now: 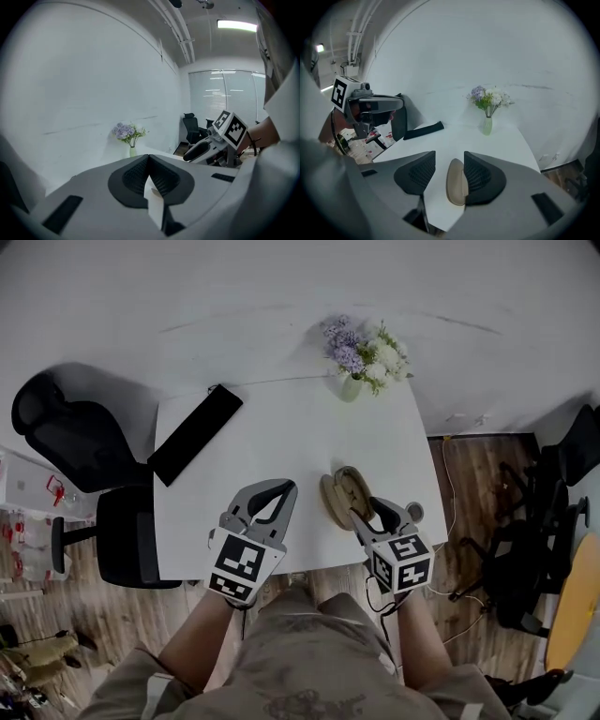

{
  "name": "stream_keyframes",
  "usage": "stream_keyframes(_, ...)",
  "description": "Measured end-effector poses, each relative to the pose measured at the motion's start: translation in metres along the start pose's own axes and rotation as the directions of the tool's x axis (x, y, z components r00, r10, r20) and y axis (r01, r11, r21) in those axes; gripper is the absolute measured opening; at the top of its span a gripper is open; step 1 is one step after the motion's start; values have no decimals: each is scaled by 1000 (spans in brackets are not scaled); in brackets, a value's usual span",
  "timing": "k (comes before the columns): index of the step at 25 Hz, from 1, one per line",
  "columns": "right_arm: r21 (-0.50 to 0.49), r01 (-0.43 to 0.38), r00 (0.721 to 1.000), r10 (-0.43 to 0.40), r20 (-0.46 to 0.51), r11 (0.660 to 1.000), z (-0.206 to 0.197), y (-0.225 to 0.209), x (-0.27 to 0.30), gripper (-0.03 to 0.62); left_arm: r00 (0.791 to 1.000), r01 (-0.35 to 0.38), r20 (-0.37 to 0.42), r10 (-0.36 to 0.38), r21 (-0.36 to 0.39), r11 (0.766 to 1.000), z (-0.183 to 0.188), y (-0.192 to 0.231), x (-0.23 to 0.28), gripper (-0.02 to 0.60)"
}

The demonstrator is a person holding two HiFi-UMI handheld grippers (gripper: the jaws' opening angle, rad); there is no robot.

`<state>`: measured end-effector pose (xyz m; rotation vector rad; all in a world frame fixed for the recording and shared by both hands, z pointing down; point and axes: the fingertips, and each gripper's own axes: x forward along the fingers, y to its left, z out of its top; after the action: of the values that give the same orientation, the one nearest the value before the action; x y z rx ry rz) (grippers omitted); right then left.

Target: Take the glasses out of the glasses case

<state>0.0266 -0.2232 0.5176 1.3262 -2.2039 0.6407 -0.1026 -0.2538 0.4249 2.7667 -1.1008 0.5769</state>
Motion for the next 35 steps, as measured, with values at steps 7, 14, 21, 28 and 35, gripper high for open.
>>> stream_keyframes(7, 13, 34, 992, -32, -125, 999, -35, -27, 49, 206, 996, 53, -66, -57, -60, 997, -30, -4, 27, 15)
stream_keyframes(14, 12, 86, 968, -81, -239, 996, -79, -48, 82, 212, 983, 88, -150, -102, -93, 992, -67, -16, 54, 15)
stream_keyframes(21, 23, 94, 950, -82, -302, 995, -98, -61, 100, 213, 968, 111, -212, -137, -131, 985, -93, -28, 72, 15)
stream_keyframes(28, 51, 96, 945, -75, -319, 994, -111, -78, 113, 229, 959, 117, -240, -152, -151, 982, -100, -36, 87, 15)
stream_keyframes(35, 50, 69, 931, -46, -362, 996, -126, -94, 124, 177, 951, 106, -272, -145, -155, 982, -107, -36, 95, 15)
